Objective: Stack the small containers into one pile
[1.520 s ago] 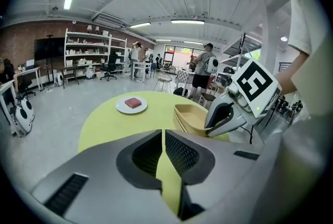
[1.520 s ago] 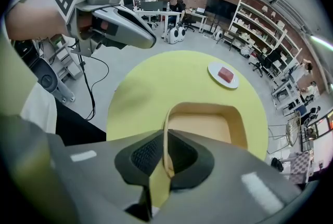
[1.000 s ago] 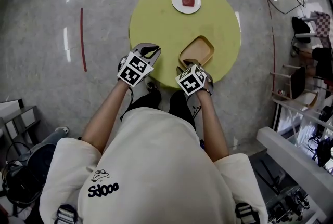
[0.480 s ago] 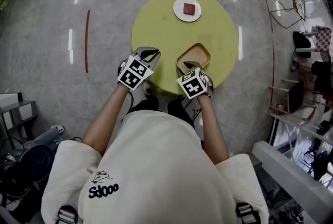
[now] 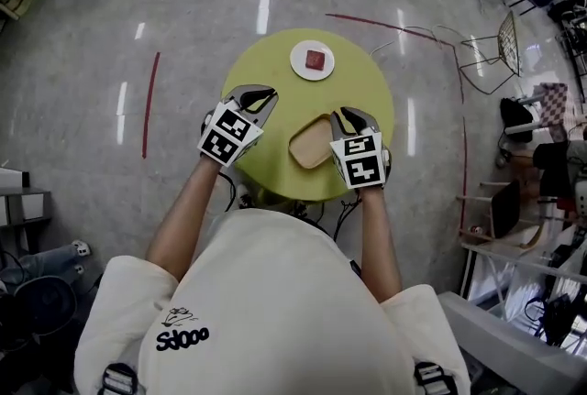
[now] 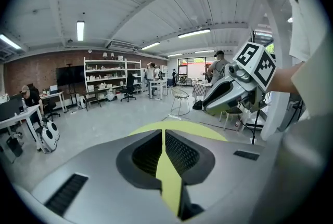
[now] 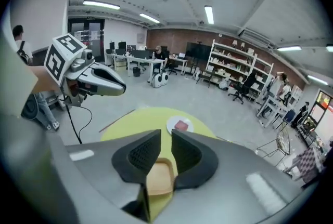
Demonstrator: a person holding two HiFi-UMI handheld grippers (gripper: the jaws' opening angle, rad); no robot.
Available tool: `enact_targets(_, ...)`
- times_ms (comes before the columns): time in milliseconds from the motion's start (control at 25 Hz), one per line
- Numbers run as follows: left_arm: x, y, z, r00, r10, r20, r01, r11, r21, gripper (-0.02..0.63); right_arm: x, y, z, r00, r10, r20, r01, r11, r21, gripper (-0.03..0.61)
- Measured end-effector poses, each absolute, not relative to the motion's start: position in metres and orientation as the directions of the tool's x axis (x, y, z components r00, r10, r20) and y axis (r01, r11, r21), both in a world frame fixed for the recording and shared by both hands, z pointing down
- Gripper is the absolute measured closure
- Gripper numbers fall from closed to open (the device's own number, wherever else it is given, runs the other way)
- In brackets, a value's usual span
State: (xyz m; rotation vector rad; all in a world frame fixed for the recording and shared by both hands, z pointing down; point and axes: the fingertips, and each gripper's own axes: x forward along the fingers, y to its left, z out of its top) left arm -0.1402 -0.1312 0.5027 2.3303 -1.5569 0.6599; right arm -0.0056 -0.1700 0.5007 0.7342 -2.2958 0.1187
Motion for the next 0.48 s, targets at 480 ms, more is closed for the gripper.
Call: enact_targets(480,-0.139,-0.169,0.353,0.272,-0.934,0.231,-0.931,-0.316,-0.181,0.591,-0.003,-0.225,0.335,-0.714,-0.638,0.289,-0.573,0.769,0.282,0.567)
